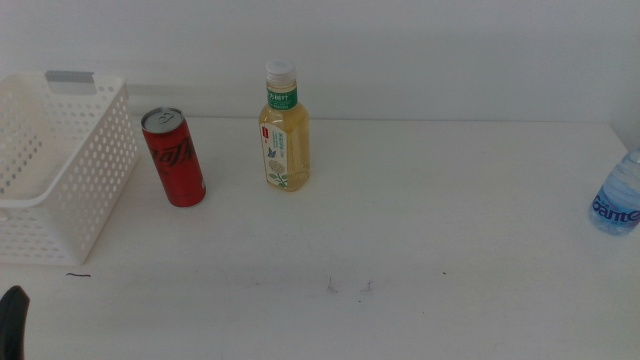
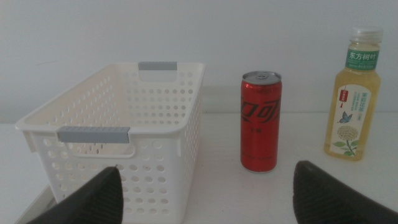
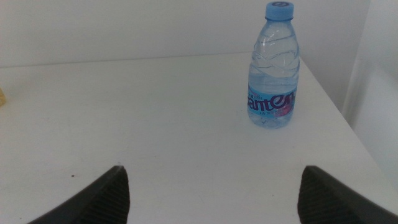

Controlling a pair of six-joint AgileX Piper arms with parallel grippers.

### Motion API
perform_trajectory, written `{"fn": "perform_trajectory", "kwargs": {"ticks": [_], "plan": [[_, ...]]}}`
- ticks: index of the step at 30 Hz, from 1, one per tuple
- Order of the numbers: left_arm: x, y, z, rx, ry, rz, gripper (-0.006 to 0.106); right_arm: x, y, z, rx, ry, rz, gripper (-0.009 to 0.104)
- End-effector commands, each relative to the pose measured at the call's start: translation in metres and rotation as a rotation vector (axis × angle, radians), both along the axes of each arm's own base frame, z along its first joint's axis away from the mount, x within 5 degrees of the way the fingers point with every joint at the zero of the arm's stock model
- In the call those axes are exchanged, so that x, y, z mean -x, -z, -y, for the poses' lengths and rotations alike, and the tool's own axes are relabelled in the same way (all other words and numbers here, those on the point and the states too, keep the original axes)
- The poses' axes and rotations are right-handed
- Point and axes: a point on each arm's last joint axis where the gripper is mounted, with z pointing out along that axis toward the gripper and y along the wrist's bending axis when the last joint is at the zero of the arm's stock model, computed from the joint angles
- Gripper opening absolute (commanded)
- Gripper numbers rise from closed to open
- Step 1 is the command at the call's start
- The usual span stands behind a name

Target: Use arms to grab the bottles and put them into the dustbin to the left of the table.

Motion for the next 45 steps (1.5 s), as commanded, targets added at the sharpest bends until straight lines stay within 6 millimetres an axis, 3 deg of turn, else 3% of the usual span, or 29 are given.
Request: {"fn": "perform_trajectory", "kwargs": {"ticks": [1, 13, 18, 23, 29, 34, 45], "plan": [[0.0, -0.001, 0.0, -0.002, -0.001, 0.015, 0.094, 0.0, 0.0, 0.001, 0.017, 0.004, 0.008, 0.087], [-0.004, -0.009, 0.002, 0.001, 0.031, 0.078, 0.094, 0.0, 0.0, 0.001, 0.017, 0.004, 0.008, 0.087], [-0.037, -0.014, 0.014, 0.016, 0.161, 0.08, 0.094, 0.0, 0.0, 0.001, 0.017, 0.004, 0.008, 0.087], [-0.074, 0.0, 0.03, -0.003, 0.223, 0.048, 0.094, 0.0, 0.0, 0.001, 0.017, 0.004, 0.008, 0.087], [-0.097, 0.013, 0.036, -0.007, 0.228, 0.115, 0.094, 0.0, 0.0, 0.001, 0.017, 0.004, 0.008, 0.087], [-0.103, 0.029, 0.036, -0.012, 0.206, 0.018, 0.094, 0.0, 0.0, 0.001, 0.017, 0.004, 0.008, 0.087], [-0.103, 0.028, 0.035, -0.024, 0.203, 0.023, 0.094, 0.0, 0.0, 0.001, 0.017, 0.004, 0.008, 0.087]]}}
